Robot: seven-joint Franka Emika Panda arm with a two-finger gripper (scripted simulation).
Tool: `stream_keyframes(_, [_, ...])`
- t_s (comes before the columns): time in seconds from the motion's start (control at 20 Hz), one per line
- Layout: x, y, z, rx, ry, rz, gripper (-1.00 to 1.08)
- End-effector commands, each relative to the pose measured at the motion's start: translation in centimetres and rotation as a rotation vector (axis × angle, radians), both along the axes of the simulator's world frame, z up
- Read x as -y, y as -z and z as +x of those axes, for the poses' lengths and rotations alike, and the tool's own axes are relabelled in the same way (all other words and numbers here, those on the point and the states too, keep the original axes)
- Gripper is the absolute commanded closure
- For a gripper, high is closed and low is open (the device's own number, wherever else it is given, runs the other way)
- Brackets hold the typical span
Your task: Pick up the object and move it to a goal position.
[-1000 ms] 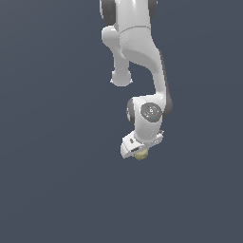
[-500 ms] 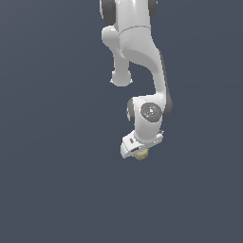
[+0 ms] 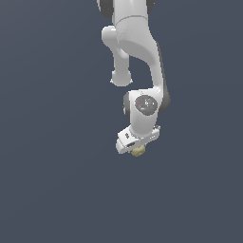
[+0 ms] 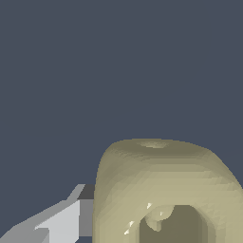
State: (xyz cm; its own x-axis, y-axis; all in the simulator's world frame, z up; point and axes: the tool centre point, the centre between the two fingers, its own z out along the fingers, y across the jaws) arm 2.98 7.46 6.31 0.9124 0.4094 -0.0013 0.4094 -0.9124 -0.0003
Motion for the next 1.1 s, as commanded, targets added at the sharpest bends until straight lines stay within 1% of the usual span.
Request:
stream_keyframes(0.0, [1.0, -1.3, -0.4, 0.001, 0.001, 0.000, 1.08])
stream_keyframes(0.3, [4.4, -5.7, -1.9, 0.001, 0.001, 0.000, 1.08])
stream_keyframes(1.05, [15.4, -20.5, -6.7, 0.002, 0.000, 0.003, 1.08])
